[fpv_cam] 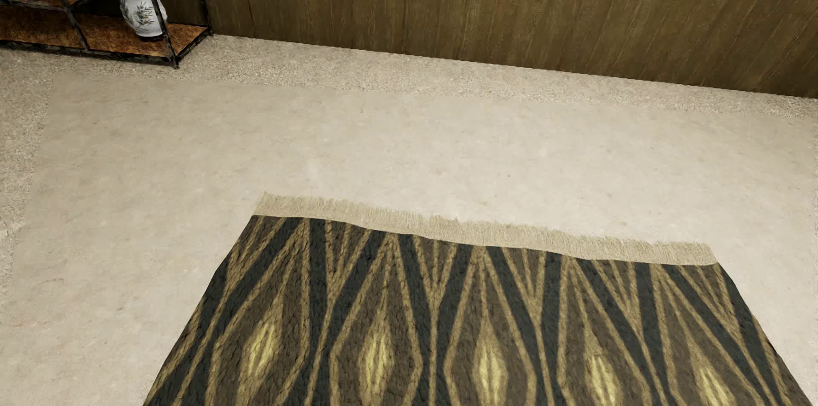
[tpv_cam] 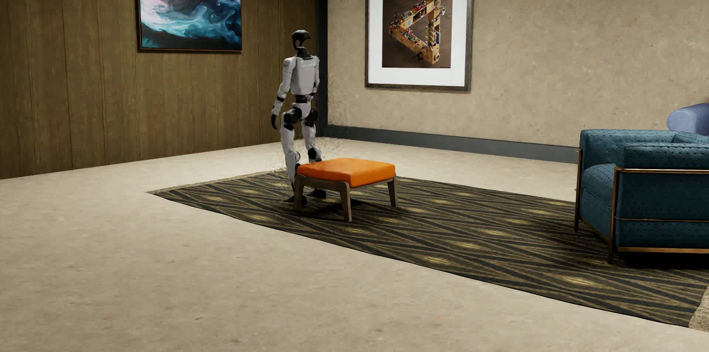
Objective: Perch on the chair
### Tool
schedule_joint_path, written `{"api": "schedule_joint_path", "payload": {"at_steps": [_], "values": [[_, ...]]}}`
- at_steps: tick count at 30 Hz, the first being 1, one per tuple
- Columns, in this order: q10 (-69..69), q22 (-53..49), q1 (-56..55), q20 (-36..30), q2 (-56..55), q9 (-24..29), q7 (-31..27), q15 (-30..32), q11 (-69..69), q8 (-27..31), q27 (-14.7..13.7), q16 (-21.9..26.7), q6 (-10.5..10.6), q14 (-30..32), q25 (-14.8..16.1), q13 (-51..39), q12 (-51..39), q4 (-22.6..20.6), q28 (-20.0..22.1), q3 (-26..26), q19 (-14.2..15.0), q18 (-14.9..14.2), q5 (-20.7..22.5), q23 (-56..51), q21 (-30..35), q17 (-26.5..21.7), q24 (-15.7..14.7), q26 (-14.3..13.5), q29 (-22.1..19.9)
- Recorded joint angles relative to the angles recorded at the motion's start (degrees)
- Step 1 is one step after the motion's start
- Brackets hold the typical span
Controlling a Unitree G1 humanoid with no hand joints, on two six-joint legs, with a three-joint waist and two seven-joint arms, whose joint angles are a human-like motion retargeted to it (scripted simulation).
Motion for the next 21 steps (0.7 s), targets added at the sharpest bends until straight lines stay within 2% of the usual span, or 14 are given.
{"api": "schedule_joint_path", "payload": {"at_steps": [1,2,3,4,5,7,9,11,17,21], "values": [[0.0,-0.5,-0.1,-0.7,0.0,0.2,-0.1,0.0,0.0,-0.1,-0.4,1.7,-0.1,0.1,-1.5,-0.5,-1.0,0.0,0.4,0.2,-0.2,0.2,0.1,-0.9,0.5,0.0,-1.4,1.3,-0.6],[0.2,-2.1,-0.1,-1.5,0.2,0.2,0.1,-0.2,0.0,-0.3,0.2,4.0,-0.1,0.1,-0.7,-1.1,-1.2,0.1,-0.5,0.2,-0.1,-0.1,0.0,-1.2,0.8,-1.6,-0.8,1.9,-1.2],[0.2,-3.4,-0.2,-2.2,0.0,0.1,0.3,-0.1,0.0,-0.5,-0.4,6.4,0.0,0.1,-0.4,-1.9,-1.5,0.3,-2.2,0.2,0.2,-0.4,-0.1,-1.4,0.9,-3.5,1.3,0.5,0.6],[0.2,-4.3,-0.2,-2.2,-0.1,0.0,0.5,-0.1,0.2,-0.7,-1.4,8.5,0.1,0.1,-2.2,-2.6,-1.7,0.3,-3.1,0.2,0.2,-0.3,-0.1,-2.0,1.2,-5.4,3.3,-0.7,2.8],[0.1,-4.0,0.2,-1.7,0.2,0.1,0.7,-0.1,0.2,-0.8,-1.8,10.1,0.1,0.1,-3.4,-3.0,-1.8,0.1,-3.6,0.2,0.2,-0.1,0.0,-2.1,1.9,-7.0,4.2,-1.1,3.2],[0.1,-0.1,0.5,-0.8,0.4,0.0,0.8,-0.1,0.1,-0.7,-2.8,11.3,0.1,-0.1,-3.7,-3.6,-2.1,0.2,-0.8,0.1,0.0,-0.2,0.1,1.5,1.1,-8.5,2.8,0.0,-0.4],[0.0,4.4,0.9,0.6,0.9,-0.2,1.2,-0.2,-0.1,-0.8,-2.0,11.2,0.0,-0.2,-1.0,-3.9,-2.2,0.4,3.5,0.1,0.0,-0.5,0.1,7.5,-0.8,-8.3,0.3,1.5,-6.8],[0.0,6.4,1.2,1.4,0.6,-0.4,1.4,-0.2,0.3,-0.8,-1.0,10.9,0.0,-0.4,1.7,-3.7,-1.7,0.3,5.6,0.1,0.0,-0.3,0.2,11.2,-2.0,-7.9,-0.2,2.1,-10.7],[0.0,2.1,1.2,0.9,0.9,-0.7,1.3,0.0,-0.1,-0.7,-2.7,8.1,-0.1,-0.5,-1.4,-0.6,0.5,0.3,2.6,0.1,0.2,-0.3,0.1,6.0,-1.1,-6.8,2.2,0.4,-6.1],[0.0,0.9,1.0,-1.6,0.3,0.6,1.1,0.2,0.5,-0.6,-1.7,4.2,-0.2,0.0,-0.6,-0.7,-0.5,0.1,1.3,0.0,0.1,0.0,0.0,4.4,-0.1,-3.9,1.7,1.0,-4.6]]}}
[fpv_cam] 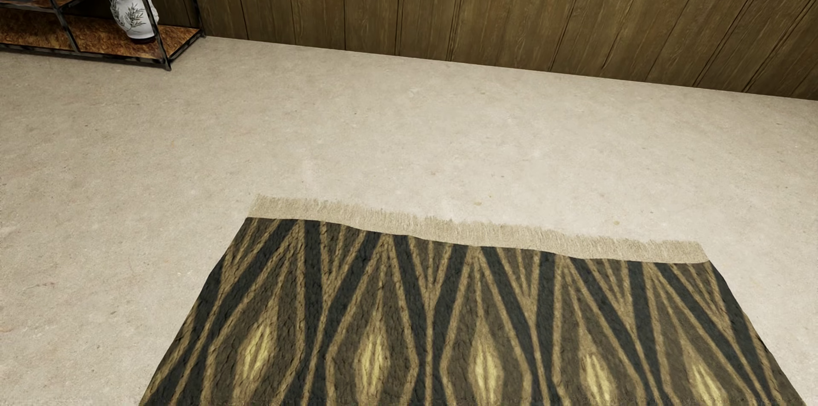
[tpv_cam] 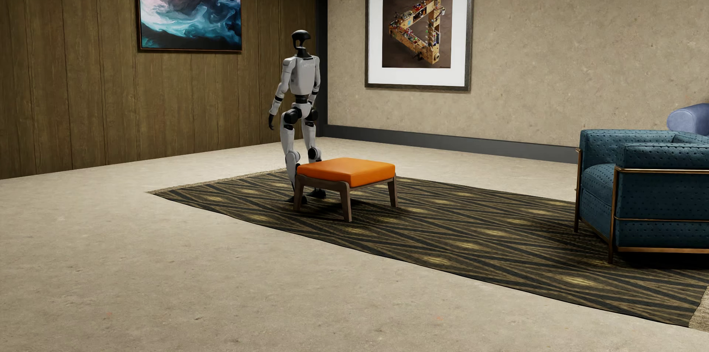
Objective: Perch on the chair
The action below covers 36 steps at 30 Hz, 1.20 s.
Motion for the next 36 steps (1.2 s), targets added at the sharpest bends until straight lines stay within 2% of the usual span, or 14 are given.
{"api": "schedule_joint_path", "payload": {"at_steps": [4,7,10,12,14,15,17,19,21,24,26,31,33,36], "values": [[1.5,-3.3,-0.8,-2.4,-2.0,3.2,-0.1,-0.1,3.3,0.4,2.0,-0.2,0.1,0.4,1.9,-2.3,-2.5,-0.5,-3.3,0.0,-0.2,0.8,-0.2,-3.2,2.5,0.6,-0.6,0.5,3.2],[6.5,-6.4,-4.8,-6.4,-6.1,6.5,-1.0,-0.6,8.6,0.7,2.7,1.7,0.2,-0.2,0.4,-5.9,-6.7,-0.5,-7.9,-0.4,-0.6,1.3,-0.4,-6.7,6.0,0.1,1.1,-0.3,4.2],[12.4,-10.1,-10.3,-10.6,-14.1,11.5,-2.1,-2.2,18.3,1.5,2.1,3.2,0.2,-0.8,-1.1,-11.4,-11.7,-0.3,-9.5,-0.5,0.3,1.0,-1.6,-10.5,10.9,-1.4,2.9,-1.2,4.5],[17.5,-13.2,-16.0,-14.2,-19.9,15.7,-2.7,-2.9,23.4,1.6,1.8,4.3,0.3,-1.2,-0.9,-15.5,-16.0,0.2,-10.0,-0.6,1.2,-0.1,-2.7,-13.2,13.2,-2.9,3.6,-1.7,3.8],[21.8,-15.8,-20.9,-19.8,-24.7,20.4,-3.1,-3.0,27.1,1.8,1.5,5.2,0.4,-2.9,-0.6,-19.4,-20.7,0.8,-8.0,-0.6,2.1,-0.5,-3.3,-15.5,15.9,-4.2,4.9,-2.1,0.5],[24.7,-15.9,-23.5,-19.2,-27.7,23.5,-4.7,-3.7,29.7,2.6,-3.1,6.0,1.0,-6.2,-1.2,-21.5,-24.4,1.5,-10.7,-0.6,2.2,-0.4,-3.0,-15.8,17.3,-4.6,4.7,-6.8,0.8],[29.5,-16.9,-28.6,-24.5,-33.4,27.8,-5.0,-4.2,34.3,2.9,-4.2,6.6,1.2,-8.6,-1.6,-25.6,-29.5,2.9,-9.4,-0.5,3.6,-1.0,-3.9,-18.0,20.6,-6.3,6.2,-7.7,-0.1],[35.3,-17.6,-34.7,-29.4,-40.0,32.3,-5.2,-5.5,40.7,3.4,-5.8,6.8,1.7,-7.9,-3.2,-30.2,-34.9,4.7,-8.0,-0.9,5.2,-4.0,-5.0,-22.0,24.0,-8.9,8.2,-9.1,1.2],[42.5,-18.4,-41.7,-33.9,-47.0,36.7,-5.9,-7.3,48.1,4.1,-7.7,7.5,2.3,-7.3,-4.1,-34.8,-40.3,6.4,-5.1,-1.2,6.6,-6.7,-6.1,-28.1,27.2,-12.6,9.2,-9.4,1.5],[53.8,-25.5,-51.6,-40.6,-57.9,42.0,-8.1,-10.2,60.0,5.7,-12.3,12.0,2.5,-10.6,-3.5,-40.0,-48.6,8.3,0.8,-1.5,9.3,-9.2,-8.1,-40.2,29.8,-20.0,10.1,-12.4,-3.3],[61.7,-32.6,-58.7,-44.1,-65.5,45.2,-9.8,-12.1,67.6,7.2,-14.1,16.8,2.5,-13.0,-1.1,-44.1,-54.2,8.9,8.4,-1.7,10.6,-9.9,-8.6,-47.5,31.7,-24.8,8.7,-13.4,-8.4],[81.8,-54.3,-74.7,-53.4,-81.9,50.3,-14.4,-16.3,86.9,10.3,-17.2,31.6,2.7,-18.8,7.5,-49.7,-66.5,9.9,25.1,-1.6,14.2,-11.0,-10.5,-66.3,33.3,-38.2,1.6,-14.5,-21.2],[89.0,-60.6,-79.6,-54.8,-87.0,51.9,-16.0,-17.5,93.9,11.7,-18.5,36.2,3.0,-20.7,9.6,-50.7,-69.4,10.0,29.6,-1.6,15.3,-11.4,-11.3,-72.4,32.4,-42.5,-0.1,-15.2,-24.6],[97.6,-66.3,-84.6,-55.0,-92.0,53.2,-17.8,-18.5,102.3,13.1,-19.7,41.0,3.1,-22.7,11.4,-50.5,-71.2,10.3,32.9,-1.6,15.3,-11.8,-11.2,-78.7,30.5,-46.1,-1.4,-15.6,-27.5]]}}
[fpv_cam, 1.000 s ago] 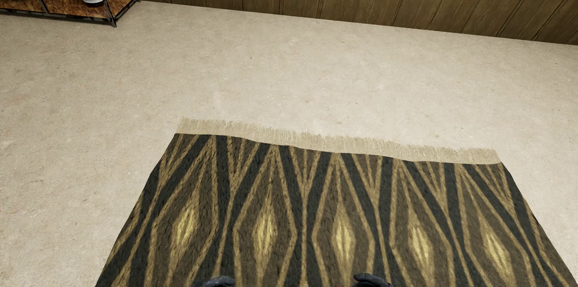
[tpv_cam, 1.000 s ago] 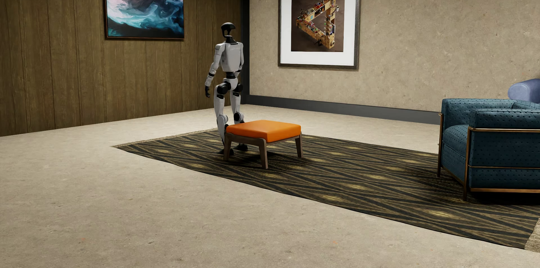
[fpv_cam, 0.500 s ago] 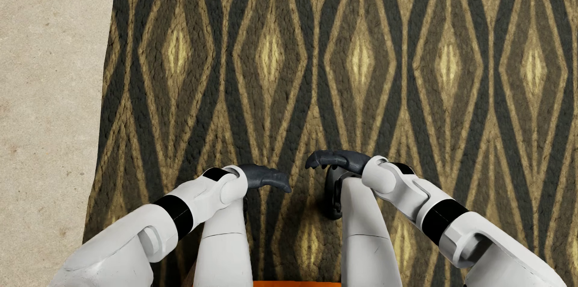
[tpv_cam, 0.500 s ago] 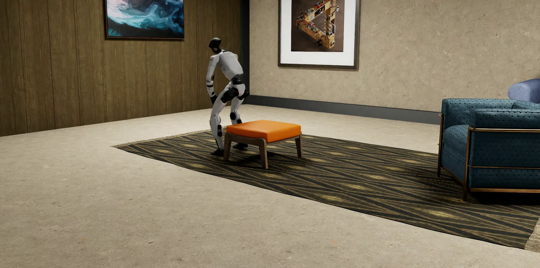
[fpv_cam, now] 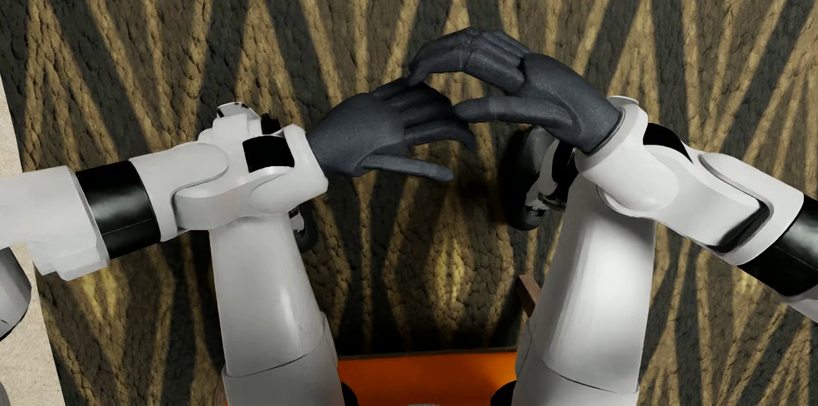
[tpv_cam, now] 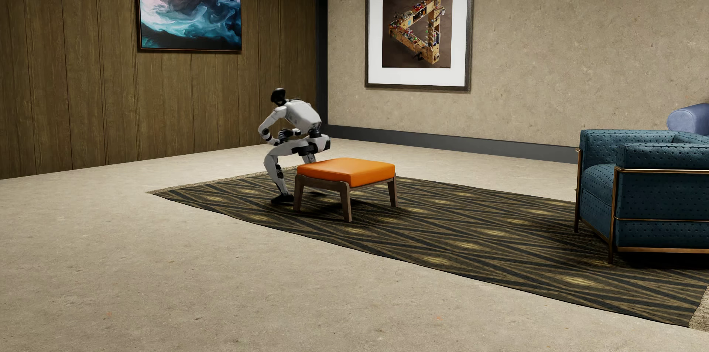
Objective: Perch on the chair
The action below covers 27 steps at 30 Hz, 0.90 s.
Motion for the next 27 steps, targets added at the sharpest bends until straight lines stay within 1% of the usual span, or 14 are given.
{"api": "schedule_joint_path", "payload": {"at_steps": [3,7,11,14,16,17,18,20,21,22,23,24,26,27], "values": [[5.4,-1.6,-1.5,2.7,-1.2,0.2,-1.0,-0.1,5.6,0.6,0.5,1.9,0.1,-0.2,-0.1,2.6,2.2,0.1,0.0,-0.2,-0.9,-0.2,-0.2,-1.5,-3.2,-0.3,-0.2,0.7,0.4],[9.4,2.4,0.5,12.5,1.5,-1.6,-2.0,0.8,10.0,0.6,2.9,-1.1,0.0,1.3,-2.7,6.5,11.3,0.0,-5.6,-0.5,-2.7,0.1,0.5,2.5,-6.8,3.8,1.7,2.3,5.9],[9.3,13.3,8.0,26.8,9.1,-4.3,-1.0,3.1,9.9,0.2,4.7,-10.1,0.1,3.8,-7.0,15.0,25.2,0.4,-13.4,-0.3,-3.9,0.4,-0.2,11.8,-12.0,10.7,4.3,2.9,12.3],[8.6,22.5,12.3,38.4,14.1,-6.3,-0.8,4.8,8.9,-0.4,6.2,-19.9,1.0,5.7,-9.5,23.8,35.4,-0.3,-14.8,0.0,-4.3,1.6,-0.4,17.9,-20.1,17.6,4.9,4.5,14.3],[7.8,28.2,15.1,45.5,16.8,-7.8,-0.3,5.7,8.1,-0.6,6.7,-26.6,1.1,6.5,-9.3,29.2,41.3,-0.9,-11.0,0.1,-5.1,2.3,0.0,23.1,-24.7,23.1,2.5,6.0,11.2],[7.6,30.6,16.2,48.5,17.7,-8.7,-0.2,5.9,7.9,-0.6,7.3,-29.7,1.1,6.9,-8.4,31.5,43.9,-1.3,-7.8,0.1,-5.5,2.6,0.0,25.8,-27.0,25.8,0.3,7.1,8.9],[7.4,32.6,17.4,51.1,18.6,-9.5,0.1,6.0,8.0,-0.6,8.6,-32.3,0.9,6.9,-7.2,33.6,46.2,-1.7,-6.7,0.0,-6.0,3.0,0.1,28.2,-28.8,28.3,-2.4,8.8,6.5],[7.2,37.9,19.9,54.7,20.2,-11.3,0.7,5.6,8.3,-0.7,10.7,-35.1,0.3,6.5,-1.9,36.8,50.0,-2.0,-8.5,-0.1,-7.3,3.7,0.5,35.0,-31.1,32.9,-9.1,10.3,4.0],[7.4,41.6,20.6,56.0,20.8,-12.4,0.7,5.1,8.6,-0.7,10.5,-35.5,0.1,6.7,-0.4,38.1,51.7,-2.2,-9.4,-0.1,-7.9,3.7,0.7,39.2,-32.1,34.6,-9.8,10.3,2.8],[7.4,45.6,21.3,56.7,21.1,-13.4,0.7,5.2,8.9,-0.6,11.6,-35.3,-0.1,6.7,0.0,38.9,53.0,-2.6,-11.6,-0.2,-8.1,4.0,0.8,43.7,-32.9,35.8,-9.5,11.9,3.5],[7.4,50.4,22.0,57.2,21.4,-14.3,0.8,5.0,9.2,-0.5,13.6,-34.7,-0.3,6.7,0.4,39.4,54.1,-2.9,-17.1,-0.3,-8.6,4.3,1.1,48.9,-33.2,36.5,-9.8,13.4,6.1],[7.4,55.2,22.6,57.6,21.6,-15.1,0.8,4.8,9.4,-0.5,15.9,-34.0,-0.4,6.6,0.0,39.5,55.2,-3.2,-23.6,-0.4,-9.1,4.5,1.3,54.6,-33.2,36.6,-9.2,14.7,11.9],[7.3,62.0,23.4,57.9,21.8,-16.5,1.0,4.7,9.6,-0.7,18.0,-33.3,-0.6,6.6,-6.5,39.9,58.7,-3.8,-32.7,-0.5,-10.0,5.1,1.9,64.3,-31.7,36.6,-3.8,15.5,22.2],[7.3,64.1,23.5,58.7,21.8,-17.0,0.9,4.8,9.6,-0.6,17.3,-33.6,-0.5,6.6,-10.2,40.6,60.9,-4.1,-34.8,-0.7,-10.2,5.2,2.1,67.6,-31.0,36.8,-0.5,14.4,25.4]]}}
